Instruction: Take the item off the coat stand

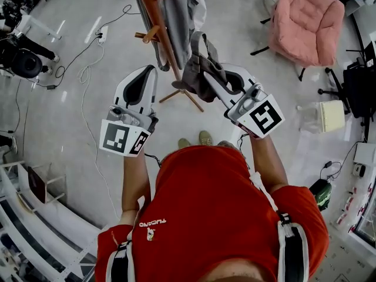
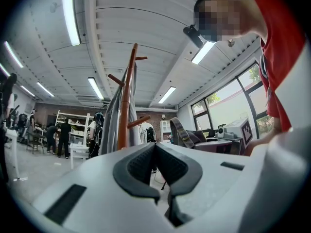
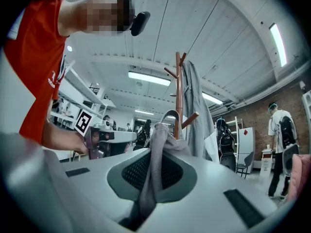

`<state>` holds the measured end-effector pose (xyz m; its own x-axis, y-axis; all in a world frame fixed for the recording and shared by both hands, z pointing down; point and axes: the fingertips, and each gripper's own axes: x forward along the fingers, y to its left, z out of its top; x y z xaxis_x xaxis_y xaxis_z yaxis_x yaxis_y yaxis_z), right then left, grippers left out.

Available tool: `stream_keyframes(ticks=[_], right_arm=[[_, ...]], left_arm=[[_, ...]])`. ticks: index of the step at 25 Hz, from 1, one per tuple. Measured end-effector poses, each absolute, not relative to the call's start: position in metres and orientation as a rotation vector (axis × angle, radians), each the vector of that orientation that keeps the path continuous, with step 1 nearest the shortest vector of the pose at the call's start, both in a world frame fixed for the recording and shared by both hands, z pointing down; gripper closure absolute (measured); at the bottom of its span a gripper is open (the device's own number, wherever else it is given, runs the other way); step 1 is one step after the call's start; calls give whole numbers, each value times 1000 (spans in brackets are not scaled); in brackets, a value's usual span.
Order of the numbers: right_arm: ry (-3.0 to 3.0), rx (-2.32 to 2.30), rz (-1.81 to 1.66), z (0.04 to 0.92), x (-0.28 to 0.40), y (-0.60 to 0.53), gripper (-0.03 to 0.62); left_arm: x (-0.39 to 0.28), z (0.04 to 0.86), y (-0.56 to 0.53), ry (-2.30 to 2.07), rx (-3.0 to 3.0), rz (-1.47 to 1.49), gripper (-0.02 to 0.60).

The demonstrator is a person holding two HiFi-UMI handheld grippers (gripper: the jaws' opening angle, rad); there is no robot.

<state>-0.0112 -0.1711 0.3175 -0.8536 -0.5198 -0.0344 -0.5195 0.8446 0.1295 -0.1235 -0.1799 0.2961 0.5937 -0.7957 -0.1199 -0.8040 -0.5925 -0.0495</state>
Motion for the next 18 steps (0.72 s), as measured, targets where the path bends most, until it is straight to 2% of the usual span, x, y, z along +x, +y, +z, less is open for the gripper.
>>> stream_keyframes(ticks=[18], right_arm=[[-3045,793,-228,319,-12,-171,565]], left_arm=[[-125,298,-178,1411,-2690,106,572]])
